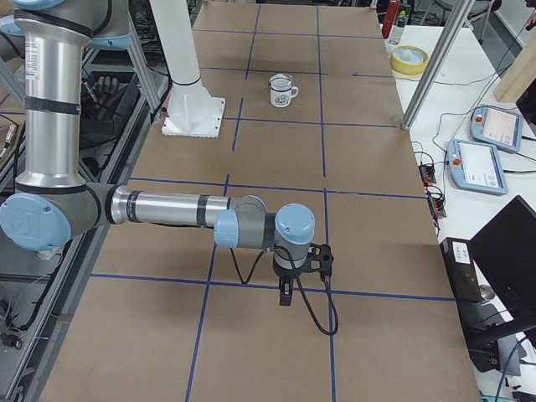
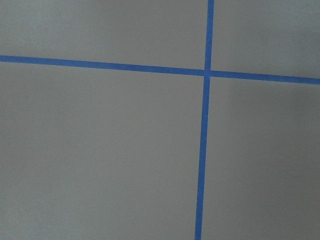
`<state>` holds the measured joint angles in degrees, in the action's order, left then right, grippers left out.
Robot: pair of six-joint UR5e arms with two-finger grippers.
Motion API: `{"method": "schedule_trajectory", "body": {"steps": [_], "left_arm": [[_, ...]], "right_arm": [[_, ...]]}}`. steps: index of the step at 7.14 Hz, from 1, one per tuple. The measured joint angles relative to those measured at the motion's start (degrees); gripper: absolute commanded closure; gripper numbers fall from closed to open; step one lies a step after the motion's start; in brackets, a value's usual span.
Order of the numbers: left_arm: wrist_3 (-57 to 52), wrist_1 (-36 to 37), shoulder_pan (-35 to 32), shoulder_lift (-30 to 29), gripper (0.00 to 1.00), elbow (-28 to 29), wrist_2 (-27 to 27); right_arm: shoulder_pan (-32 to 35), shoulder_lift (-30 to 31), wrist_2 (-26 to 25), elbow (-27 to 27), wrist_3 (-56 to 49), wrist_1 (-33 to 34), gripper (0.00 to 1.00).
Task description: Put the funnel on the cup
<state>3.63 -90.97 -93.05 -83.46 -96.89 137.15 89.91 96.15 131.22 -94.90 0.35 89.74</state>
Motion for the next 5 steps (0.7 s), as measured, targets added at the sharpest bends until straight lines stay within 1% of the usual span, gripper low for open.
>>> {"method": "schedule_trajectory", "body": {"steps": [2,5], "left_arm": [[0.1,1.8,-0.2,-1.0,0.0,-0.4,0.2],[0.1,1.5,-0.1,-1.4,0.0,-0.8,0.0]], "right_arm": [[0.0,0.0,0.0,0.0,0.0,0.0,0.0],[0.0,0.0,0.0,0.1,0.0,0.0,0.0]]}}
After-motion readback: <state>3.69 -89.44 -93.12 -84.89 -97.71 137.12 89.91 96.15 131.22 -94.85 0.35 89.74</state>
